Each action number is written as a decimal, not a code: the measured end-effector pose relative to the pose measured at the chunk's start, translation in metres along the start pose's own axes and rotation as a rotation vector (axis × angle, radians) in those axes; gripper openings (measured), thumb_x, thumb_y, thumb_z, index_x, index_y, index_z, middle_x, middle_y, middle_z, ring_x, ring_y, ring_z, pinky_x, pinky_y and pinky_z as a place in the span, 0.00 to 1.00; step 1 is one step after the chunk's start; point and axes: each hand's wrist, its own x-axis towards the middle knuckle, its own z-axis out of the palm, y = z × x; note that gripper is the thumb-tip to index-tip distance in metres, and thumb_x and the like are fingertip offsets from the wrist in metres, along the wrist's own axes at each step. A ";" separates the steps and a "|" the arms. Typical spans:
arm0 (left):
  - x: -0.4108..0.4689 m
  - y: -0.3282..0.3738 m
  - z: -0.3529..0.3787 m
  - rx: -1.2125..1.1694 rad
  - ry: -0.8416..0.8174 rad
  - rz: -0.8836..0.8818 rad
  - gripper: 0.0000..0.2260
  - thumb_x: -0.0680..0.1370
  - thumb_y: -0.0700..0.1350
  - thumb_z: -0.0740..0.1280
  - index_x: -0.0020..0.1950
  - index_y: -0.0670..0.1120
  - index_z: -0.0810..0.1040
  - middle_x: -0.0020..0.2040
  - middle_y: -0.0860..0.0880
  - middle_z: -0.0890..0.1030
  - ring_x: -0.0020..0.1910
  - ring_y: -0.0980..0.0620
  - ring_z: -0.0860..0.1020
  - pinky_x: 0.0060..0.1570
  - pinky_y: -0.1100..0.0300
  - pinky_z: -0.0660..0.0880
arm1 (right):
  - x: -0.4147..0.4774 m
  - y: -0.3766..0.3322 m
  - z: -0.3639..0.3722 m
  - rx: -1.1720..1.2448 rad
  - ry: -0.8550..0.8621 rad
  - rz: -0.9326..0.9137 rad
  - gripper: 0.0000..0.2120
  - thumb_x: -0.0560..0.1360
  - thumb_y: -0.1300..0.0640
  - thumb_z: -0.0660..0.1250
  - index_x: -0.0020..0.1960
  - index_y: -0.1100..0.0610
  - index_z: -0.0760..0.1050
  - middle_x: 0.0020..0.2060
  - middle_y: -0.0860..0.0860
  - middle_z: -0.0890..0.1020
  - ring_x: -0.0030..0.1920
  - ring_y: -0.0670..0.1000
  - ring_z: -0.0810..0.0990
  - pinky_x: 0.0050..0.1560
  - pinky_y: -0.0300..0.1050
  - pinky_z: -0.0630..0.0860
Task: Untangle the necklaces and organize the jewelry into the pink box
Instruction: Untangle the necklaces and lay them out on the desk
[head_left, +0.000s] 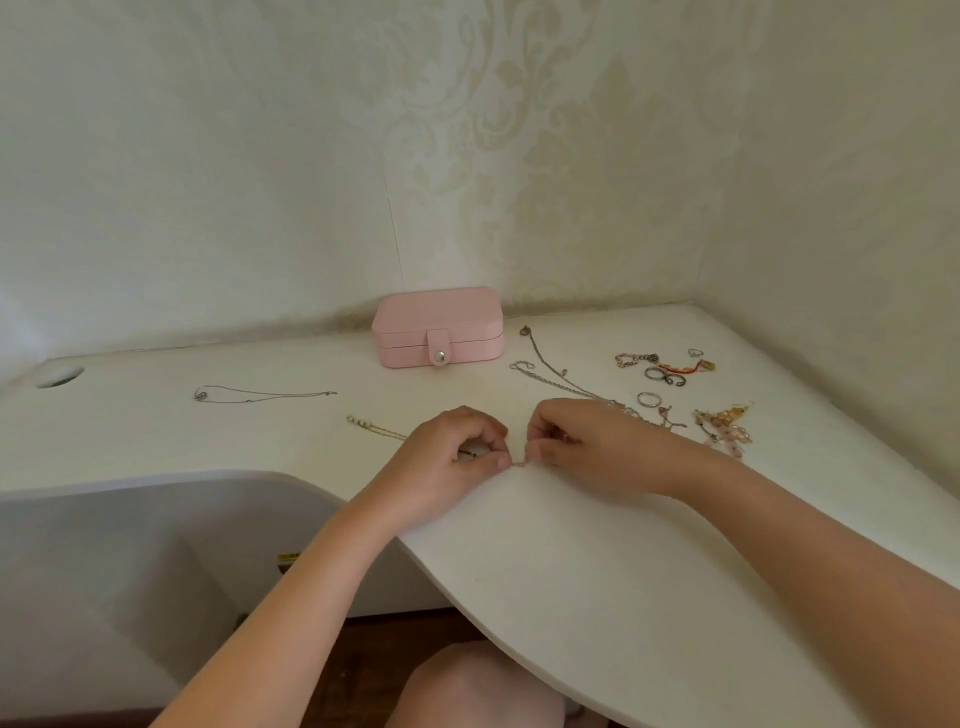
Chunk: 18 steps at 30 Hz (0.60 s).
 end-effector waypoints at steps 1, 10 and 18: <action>0.001 0.000 0.001 -0.028 -0.004 -0.016 0.01 0.76 0.46 0.68 0.45 0.52 0.79 0.51 0.58 0.79 0.49 0.63 0.76 0.51 0.64 0.70 | 0.002 0.001 -0.001 0.160 0.019 0.014 0.05 0.78 0.56 0.63 0.43 0.52 0.73 0.37 0.44 0.76 0.38 0.42 0.74 0.43 0.37 0.70; 0.001 0.003 0.002 -0.259 0.002 -0.023 0.02 0.76 0.43 0.69 0.44 0.49 0.80 0.40 0.55 0.82 0.40 0.62 0.78 0.44 0.71 0.71 | 0.006 0.010 -0.007 0.732 -0.001 0.022 0.05 0.78 0.62 0.62 0.44 0.60 0.75 0.38 0.53 0.80 0.40 0.48 0.76 0.44 0.40 0.69; -0.002 0.003 -0.007 -0.744 0.155 -0.085 0.06 0.76 0.40 0.65 0.42 0.40 0.79 0.33 0.48 0.82 0.37 0.54 0.81 0.44 0.66 0.75 | 0.006 0.008 -0.009 0.949 0.037 0.084 0.09 0.81 0.63 0.56 0.43 0.60 0.69 0.36 0.54 0.76 0.35 0.52 0.78 0.42 0.44 0.75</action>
